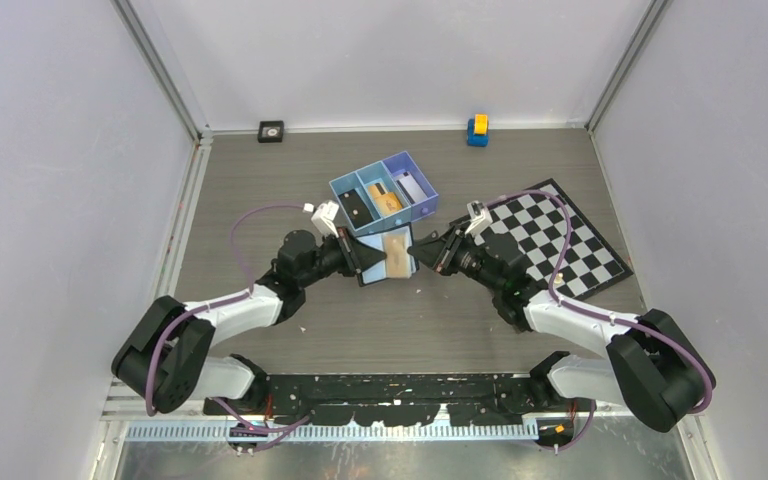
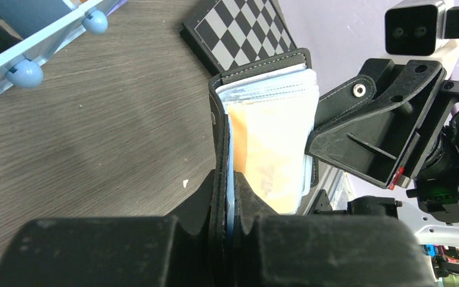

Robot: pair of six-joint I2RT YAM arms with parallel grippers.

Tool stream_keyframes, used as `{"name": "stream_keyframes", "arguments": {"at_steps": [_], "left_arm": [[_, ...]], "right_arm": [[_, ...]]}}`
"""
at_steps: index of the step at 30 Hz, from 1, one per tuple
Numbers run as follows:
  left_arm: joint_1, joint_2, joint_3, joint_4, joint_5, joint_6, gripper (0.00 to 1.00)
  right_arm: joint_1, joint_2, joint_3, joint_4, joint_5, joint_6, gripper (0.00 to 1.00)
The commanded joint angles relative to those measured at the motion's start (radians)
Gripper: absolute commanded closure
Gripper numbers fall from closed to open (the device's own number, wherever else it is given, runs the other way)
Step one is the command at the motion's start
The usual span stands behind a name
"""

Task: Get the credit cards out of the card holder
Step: Remove the credit card from the card holder.

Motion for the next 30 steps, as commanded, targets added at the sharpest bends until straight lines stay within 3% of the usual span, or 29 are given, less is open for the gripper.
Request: {"name": "stream_keyframes", "arguments": {"at_steps": [1, 25, 30], "left_arm": [[-0.001, -0.043, 0.015, 0.057, 0.001, 0.006, 1.0], [0.001, -0.037, 0.013, 0.097, 0.044, -0.007, 1.0], [0.001, -0.039, 0.013, 0.1, 0.049, -0.009, 1.0]], "right_arm": [[0.003, -0.003, -0.002, 0.121, -0.065, 0.013, 0.83], [0.003, 0.055, -0.011, 0.269, -0.161, 0.042, 0.88], [0.003, 0.039, -0.009, 0.208, -0.111, 0.021, 0.89]]}}
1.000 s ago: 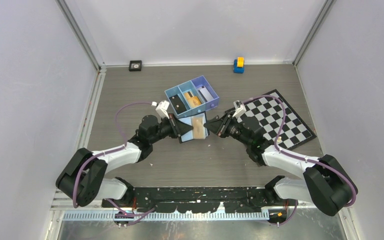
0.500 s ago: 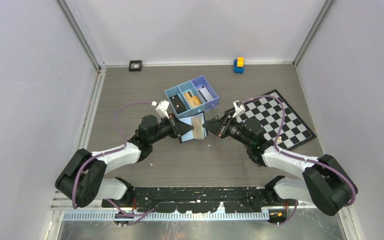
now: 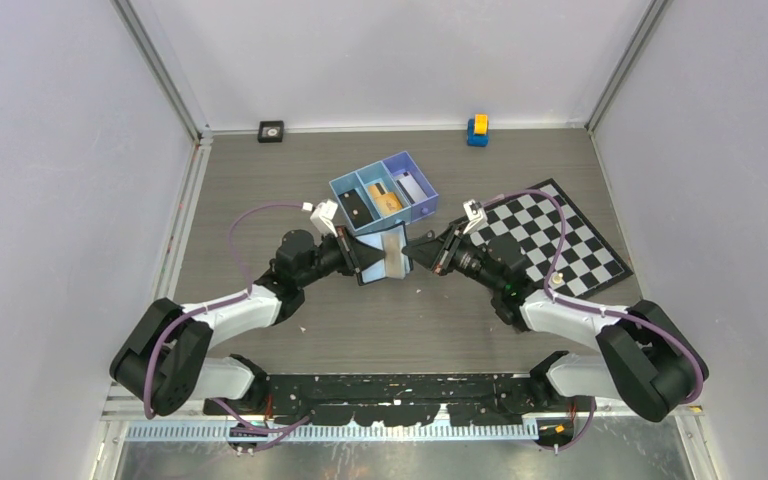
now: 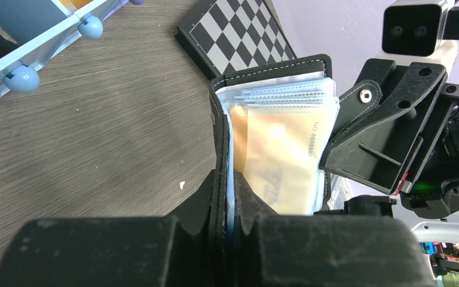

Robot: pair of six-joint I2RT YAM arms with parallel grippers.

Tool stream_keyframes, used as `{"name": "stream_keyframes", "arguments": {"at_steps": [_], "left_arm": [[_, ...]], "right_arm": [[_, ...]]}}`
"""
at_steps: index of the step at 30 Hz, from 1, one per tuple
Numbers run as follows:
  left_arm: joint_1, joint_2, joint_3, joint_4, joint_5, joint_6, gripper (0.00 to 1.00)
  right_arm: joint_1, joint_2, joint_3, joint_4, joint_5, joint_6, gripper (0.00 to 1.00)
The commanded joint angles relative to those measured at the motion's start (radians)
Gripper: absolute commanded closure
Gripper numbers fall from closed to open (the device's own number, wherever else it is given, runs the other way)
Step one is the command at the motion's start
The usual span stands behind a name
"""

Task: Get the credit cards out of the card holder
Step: Remove the credit card from the card holder.

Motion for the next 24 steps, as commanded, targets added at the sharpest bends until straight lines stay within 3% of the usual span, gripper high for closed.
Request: {"name": "stream_keyframes", "arguments": {"at_steps": [1, 5, 14, 18, 24], "left_arm": [[-0.004, -0.02, 0.013, 0.099, 0.042, -0.012, 1.0], [-0.004, -0.026, 0.013, 0.099, 0.045, -0.012, 1.0], [-0.004, -0.035, 0.012, 0.099, 0.048, -0.009, 1.0], [-0.004, -0.044, 0.014, 0.084, 0.046, 0.003, 1.0], [-0.004, -0.027, 0.022, 0.077, 0.055, 0.006, 1.0]], "right_arm": [[0.008, -0.026, 0.018, -0.033, 0.015, -0.023, 0.92], [0.008, -0.037, 0.037, -0.122, 0.042, -0.043, 0.99], [0.009, 0.009, 0.06, -0.116, 0.009, -0.037, 0.93], [0.011, -0.005, 0.09, -0.257, 0.065, -0.076, 0.95], [0.017, 0.048, 0.128, -0.283, 0.045, -0.086, 0.79]]}}
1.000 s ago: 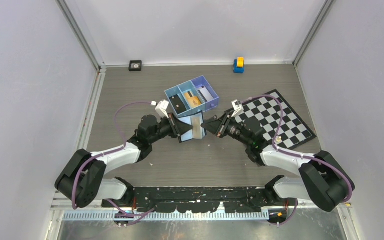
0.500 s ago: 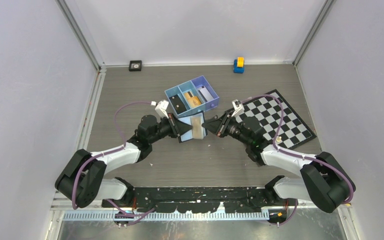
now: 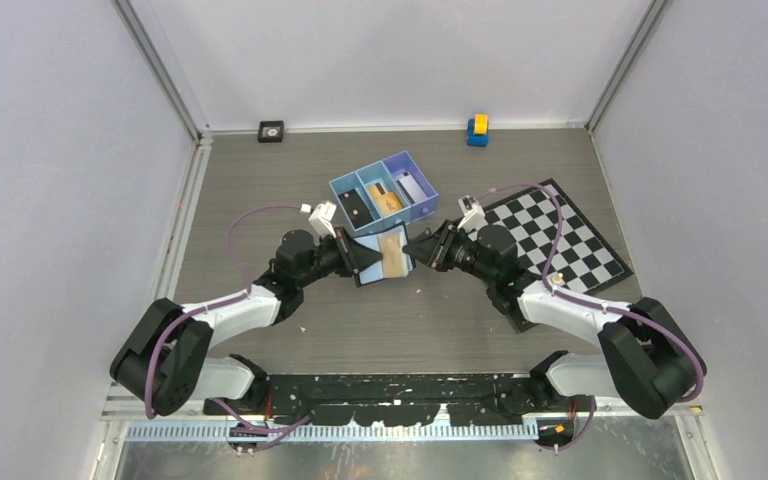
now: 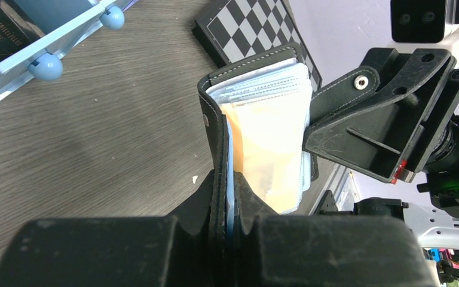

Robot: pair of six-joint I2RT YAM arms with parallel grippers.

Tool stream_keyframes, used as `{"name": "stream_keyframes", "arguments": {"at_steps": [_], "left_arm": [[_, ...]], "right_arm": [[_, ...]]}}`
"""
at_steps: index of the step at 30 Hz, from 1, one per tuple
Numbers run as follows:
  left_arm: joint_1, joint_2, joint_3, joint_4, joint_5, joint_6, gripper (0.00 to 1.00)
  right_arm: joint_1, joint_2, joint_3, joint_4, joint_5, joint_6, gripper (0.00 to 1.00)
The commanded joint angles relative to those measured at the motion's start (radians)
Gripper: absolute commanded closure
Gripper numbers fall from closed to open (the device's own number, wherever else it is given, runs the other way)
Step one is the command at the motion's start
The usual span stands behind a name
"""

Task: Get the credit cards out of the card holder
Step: Remove the credit card from the card holder.

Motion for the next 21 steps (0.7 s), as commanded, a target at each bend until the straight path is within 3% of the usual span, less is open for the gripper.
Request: {"name": "stream_keyframes", "arguments": {"at_steps": [1, 7, 21], "left_arm": [[-0.012, -0.021, 0.028, 0.109, 0.065, -0.003, 1.0], [-0.012, -0.011, 0.031, 0.114, 0.066, -0.007, 1.0], [-0.013, 0.013, 0.039, 0.17, 0.13, -0.025, 1.0]], "right_arm": [[0.017, 0.049, 0.041, -0.024, -0.035, -0.028, 0.75], [0.025, 0.042, 0.012, 0.06, -0.077, -0.015, 0.54], [0.046, 0.137, 0.082, -0.014, -0.108, -0.024, 0.39]]}}
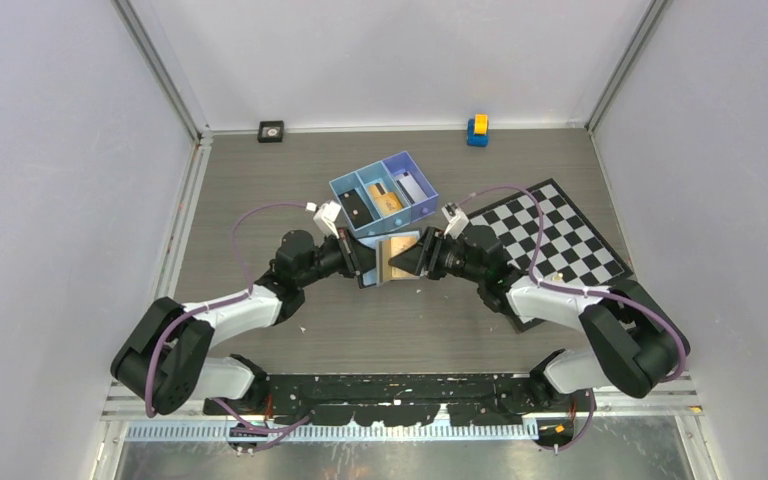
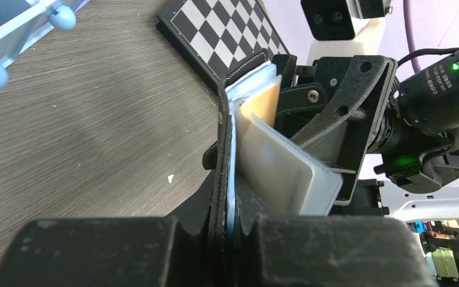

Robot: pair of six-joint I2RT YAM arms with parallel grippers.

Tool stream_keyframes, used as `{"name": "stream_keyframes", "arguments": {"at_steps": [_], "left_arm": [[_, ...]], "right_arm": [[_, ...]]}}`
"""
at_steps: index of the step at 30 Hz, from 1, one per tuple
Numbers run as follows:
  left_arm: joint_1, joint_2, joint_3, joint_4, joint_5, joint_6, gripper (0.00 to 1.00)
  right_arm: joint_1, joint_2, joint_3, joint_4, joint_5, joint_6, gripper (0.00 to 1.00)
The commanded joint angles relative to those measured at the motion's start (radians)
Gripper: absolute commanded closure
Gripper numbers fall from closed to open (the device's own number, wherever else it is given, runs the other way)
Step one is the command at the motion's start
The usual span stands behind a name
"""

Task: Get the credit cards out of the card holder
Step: Remove the credit card from the card holder.

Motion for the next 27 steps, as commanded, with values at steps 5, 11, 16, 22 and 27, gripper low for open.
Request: {"name": "stream_keyframes", "arguments": {"at_steps": [5, 11, 16, 22, 27], "left_arm": [[-0.008, 0.026, 0.043, 0.139, 0.071, -0.026, 1.0], [-0.006, 0.017, 0.041, 0.106, 0.035, -0.022, 1.0], [-0.003, -0.032, 0.022, 0.048, -0.028, -0.01, 0.93], [-0.003, -0.024, 0.031, 0.045, -0.006, -0.01, 0.69], [-0.005, -0.024, 0.034, 0.046, 0.009, 0.005, 0.52]], "right_arm": [[0.024, 0.04, 0.07, -0.029, -0.019, -0.03, 0.47], [0.025, -0.01, 0.074, -0.113, 0.056, -0.05, 0.71], [0.026, -0.047, 0.066, -0.141, 0.099, -0.056, 0.79], [0.026, -0.066, 0.069, -0.171, 0.129, -0.054, 0.86], [0.025, -0.088, 0.071, -0.212, 0.161, -0.07, 0.89]]}}
